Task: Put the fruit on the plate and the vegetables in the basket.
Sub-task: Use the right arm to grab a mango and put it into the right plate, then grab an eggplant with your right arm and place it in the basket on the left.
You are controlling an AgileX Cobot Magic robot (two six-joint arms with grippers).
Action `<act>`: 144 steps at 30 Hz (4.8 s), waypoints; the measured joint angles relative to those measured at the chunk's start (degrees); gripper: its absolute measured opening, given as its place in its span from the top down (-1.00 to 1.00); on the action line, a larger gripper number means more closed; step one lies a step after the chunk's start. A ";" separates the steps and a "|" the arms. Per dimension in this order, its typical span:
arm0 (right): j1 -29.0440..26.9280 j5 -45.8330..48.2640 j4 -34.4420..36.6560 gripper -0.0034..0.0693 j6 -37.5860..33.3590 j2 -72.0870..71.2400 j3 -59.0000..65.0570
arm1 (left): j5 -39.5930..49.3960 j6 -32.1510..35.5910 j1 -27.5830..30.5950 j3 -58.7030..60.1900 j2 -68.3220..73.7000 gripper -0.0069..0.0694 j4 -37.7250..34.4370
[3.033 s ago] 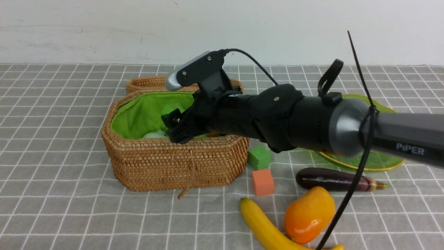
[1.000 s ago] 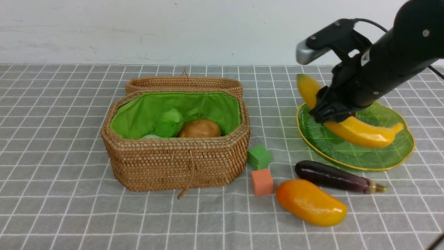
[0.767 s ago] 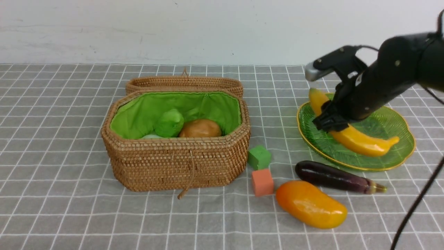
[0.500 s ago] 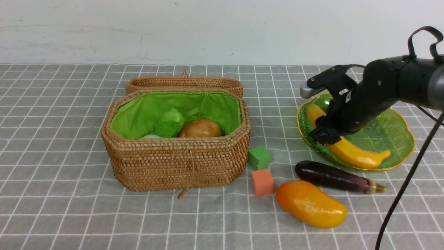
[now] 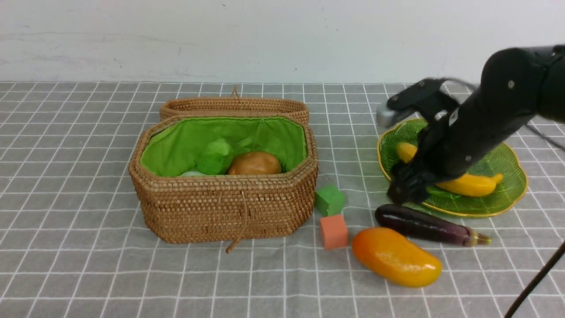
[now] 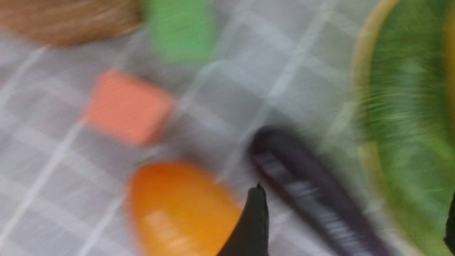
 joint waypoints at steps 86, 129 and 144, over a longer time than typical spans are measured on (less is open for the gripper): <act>-2.60 7.32 6.91 -0.72 -27.17 7.81 -4.33 | 0.00 0.00 0.00 0.01 0.00 0.23 0.17; -0.70 17.86 22.13 -0.25 -29.76 0.87 -12.87 | 0.00 0.00 0.00 0.01 0.00 0.19 0.24; 14.44 -15.35 54.41 -0.25 -35.44 14.22 -29.47 | 0.00 0.00 0.00 0.01 0.00 0.19 0.36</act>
